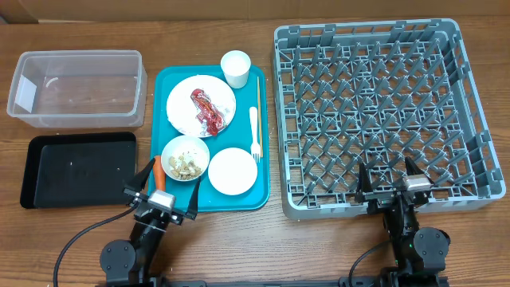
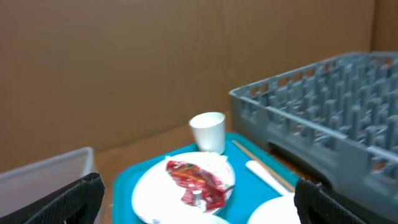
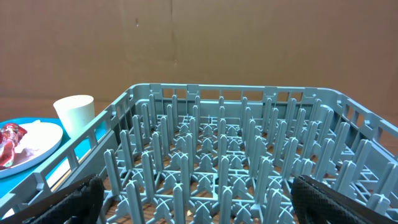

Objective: Sort waste into correct bins and load items into the dishwasher rack
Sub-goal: 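Lift the left gripper from rest toward the teal food tray, then reach the left gripper over the white plate and grasp the crumpled tissue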

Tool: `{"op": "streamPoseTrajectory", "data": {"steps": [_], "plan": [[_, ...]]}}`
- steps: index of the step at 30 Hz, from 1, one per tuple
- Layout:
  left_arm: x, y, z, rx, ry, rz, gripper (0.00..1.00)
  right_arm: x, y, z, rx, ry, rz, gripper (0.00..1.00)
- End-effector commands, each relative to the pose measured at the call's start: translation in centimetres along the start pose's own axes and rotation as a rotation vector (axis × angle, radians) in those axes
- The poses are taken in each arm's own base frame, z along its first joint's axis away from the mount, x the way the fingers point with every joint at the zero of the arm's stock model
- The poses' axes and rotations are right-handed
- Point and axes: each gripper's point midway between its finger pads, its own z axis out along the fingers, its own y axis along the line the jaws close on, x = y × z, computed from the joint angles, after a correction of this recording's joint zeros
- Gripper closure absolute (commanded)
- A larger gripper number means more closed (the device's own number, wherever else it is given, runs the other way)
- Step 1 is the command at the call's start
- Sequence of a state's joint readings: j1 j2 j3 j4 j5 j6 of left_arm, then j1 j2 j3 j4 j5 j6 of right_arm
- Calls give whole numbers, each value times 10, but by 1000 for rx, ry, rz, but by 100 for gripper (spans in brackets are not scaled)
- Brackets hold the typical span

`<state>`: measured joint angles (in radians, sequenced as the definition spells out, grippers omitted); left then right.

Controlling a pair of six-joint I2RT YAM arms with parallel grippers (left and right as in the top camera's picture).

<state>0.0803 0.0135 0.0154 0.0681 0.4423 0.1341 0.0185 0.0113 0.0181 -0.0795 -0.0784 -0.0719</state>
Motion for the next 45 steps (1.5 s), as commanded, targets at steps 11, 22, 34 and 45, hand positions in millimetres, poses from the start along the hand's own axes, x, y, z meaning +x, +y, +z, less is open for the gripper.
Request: {"op": "streamPoseTrajectory", "data": {"steps": [11,22,34,45], "plan": [[-159,7,-25,12,-13,-113,0,2,-1,0,3,-1,-4,0],[-131,19,22,104,649,-451,0,2,-1,0,3,-1,-4,0],[-25,-6,65,276,1126,-851,0,2,-1,0,3,-1,-4,0],[28,0,70,-215,1335,-735,24,2,-1,0,3,-1,-4,0]]}}
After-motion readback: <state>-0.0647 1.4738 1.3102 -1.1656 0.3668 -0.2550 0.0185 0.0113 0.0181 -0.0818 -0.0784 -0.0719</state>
